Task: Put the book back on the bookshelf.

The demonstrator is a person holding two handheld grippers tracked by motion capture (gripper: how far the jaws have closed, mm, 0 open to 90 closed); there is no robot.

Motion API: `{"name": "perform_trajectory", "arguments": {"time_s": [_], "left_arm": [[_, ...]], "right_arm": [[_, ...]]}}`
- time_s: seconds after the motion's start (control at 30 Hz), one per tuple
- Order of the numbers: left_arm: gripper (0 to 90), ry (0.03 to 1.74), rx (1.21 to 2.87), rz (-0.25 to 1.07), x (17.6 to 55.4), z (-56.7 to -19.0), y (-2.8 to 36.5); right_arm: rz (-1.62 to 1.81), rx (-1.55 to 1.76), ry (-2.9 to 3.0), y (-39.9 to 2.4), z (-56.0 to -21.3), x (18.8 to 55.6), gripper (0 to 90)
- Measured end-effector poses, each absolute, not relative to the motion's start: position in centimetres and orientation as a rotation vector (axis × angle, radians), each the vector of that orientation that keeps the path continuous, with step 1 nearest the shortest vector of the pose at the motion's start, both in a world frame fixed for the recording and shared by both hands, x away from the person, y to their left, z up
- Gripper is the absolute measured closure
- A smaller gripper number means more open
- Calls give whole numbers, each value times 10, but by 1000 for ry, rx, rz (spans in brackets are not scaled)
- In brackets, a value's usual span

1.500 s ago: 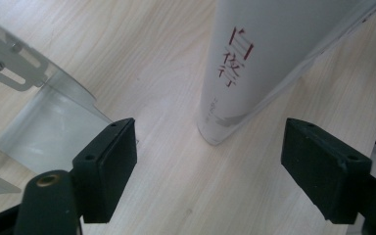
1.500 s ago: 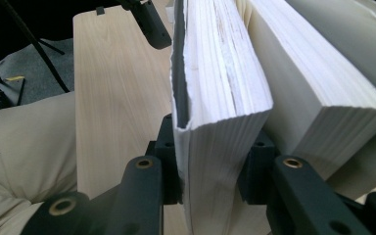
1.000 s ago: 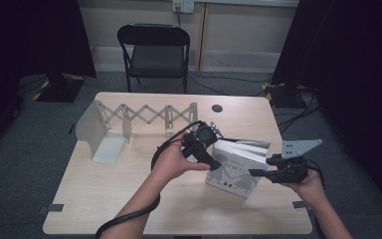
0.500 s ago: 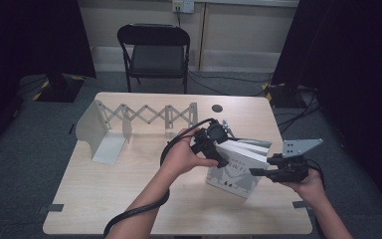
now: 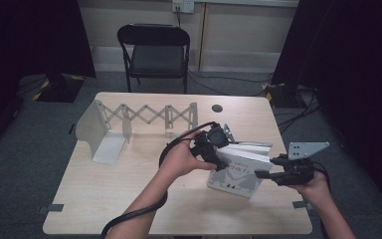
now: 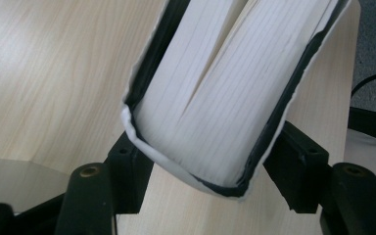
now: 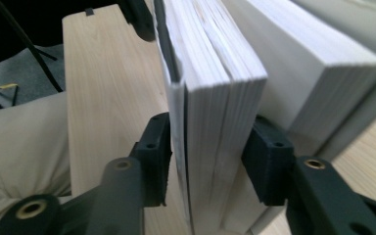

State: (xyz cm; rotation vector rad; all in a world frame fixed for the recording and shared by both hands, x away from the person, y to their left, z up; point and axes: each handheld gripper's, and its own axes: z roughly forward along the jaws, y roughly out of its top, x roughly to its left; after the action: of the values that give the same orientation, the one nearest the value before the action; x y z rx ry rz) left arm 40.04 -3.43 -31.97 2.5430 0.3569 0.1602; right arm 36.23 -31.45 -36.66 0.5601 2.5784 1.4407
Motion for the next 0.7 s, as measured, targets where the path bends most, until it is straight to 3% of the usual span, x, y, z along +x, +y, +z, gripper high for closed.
{"name": "perform_trajectory", "arguments": {"time_s": [0.7], "left_arm": [[418,289,2584,172,394,-315,-43]], "right_arm": [[1436,582,2556,-323,-376,363,497]]}}
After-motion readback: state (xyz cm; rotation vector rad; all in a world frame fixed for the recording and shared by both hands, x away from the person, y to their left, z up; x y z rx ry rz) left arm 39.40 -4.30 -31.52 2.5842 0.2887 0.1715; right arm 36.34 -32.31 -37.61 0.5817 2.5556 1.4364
